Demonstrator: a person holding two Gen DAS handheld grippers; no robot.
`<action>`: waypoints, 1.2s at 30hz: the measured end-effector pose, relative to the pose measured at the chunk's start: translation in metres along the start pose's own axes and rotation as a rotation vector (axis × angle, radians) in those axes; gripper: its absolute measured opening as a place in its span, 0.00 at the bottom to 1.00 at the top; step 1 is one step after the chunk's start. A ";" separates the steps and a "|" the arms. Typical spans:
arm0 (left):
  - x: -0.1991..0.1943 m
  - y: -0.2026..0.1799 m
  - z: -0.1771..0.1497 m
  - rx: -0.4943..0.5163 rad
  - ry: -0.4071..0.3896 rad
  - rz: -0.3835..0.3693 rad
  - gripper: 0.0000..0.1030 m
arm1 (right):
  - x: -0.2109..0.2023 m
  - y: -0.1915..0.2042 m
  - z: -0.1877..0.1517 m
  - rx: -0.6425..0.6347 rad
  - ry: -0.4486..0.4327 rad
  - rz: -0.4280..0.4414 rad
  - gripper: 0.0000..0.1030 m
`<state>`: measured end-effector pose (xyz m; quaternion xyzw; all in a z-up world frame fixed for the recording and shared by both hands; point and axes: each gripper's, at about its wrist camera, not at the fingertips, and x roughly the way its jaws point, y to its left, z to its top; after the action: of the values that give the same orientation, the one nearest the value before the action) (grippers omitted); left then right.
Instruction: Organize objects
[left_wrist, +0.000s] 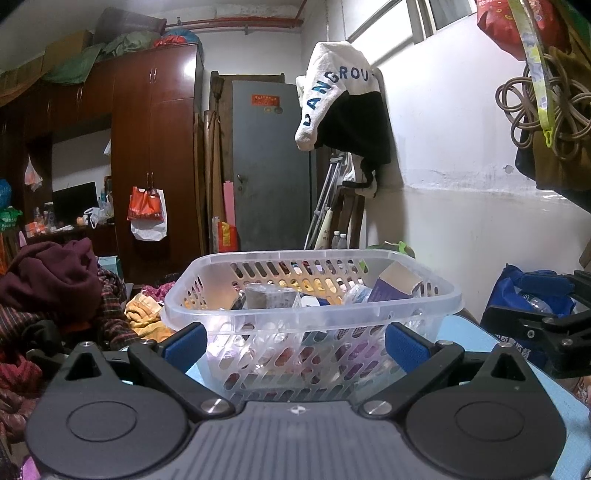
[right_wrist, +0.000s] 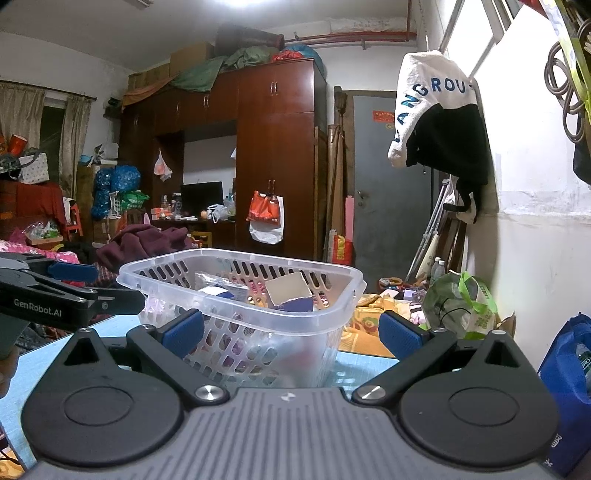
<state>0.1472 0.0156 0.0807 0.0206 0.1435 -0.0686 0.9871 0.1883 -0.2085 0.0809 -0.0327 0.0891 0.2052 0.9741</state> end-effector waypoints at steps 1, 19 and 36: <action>0.000 0.000 0.000 0.000 0.000 0.000 1.00 | 0.000 0.000 0.000 0.001 0.001 0.001 1.00; 0.004 0.001 -0.004 -0.012 0.013 -0.004 1.00 | 0.000 -0.001 -0.005 0.001 0.008 0.002 1.00; 0.006 -0.004 -0.005 -0.009 0.013 -0.019 1.00 | -0.001 0.001 -0.007 0.001 0.011 0.004 1.00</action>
<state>0.1507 0.0107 0.0736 0.0151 0.1502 -0.0774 0.9855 0.1858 -0.2090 0.0741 -0.0334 0.0946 0.2071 0.9732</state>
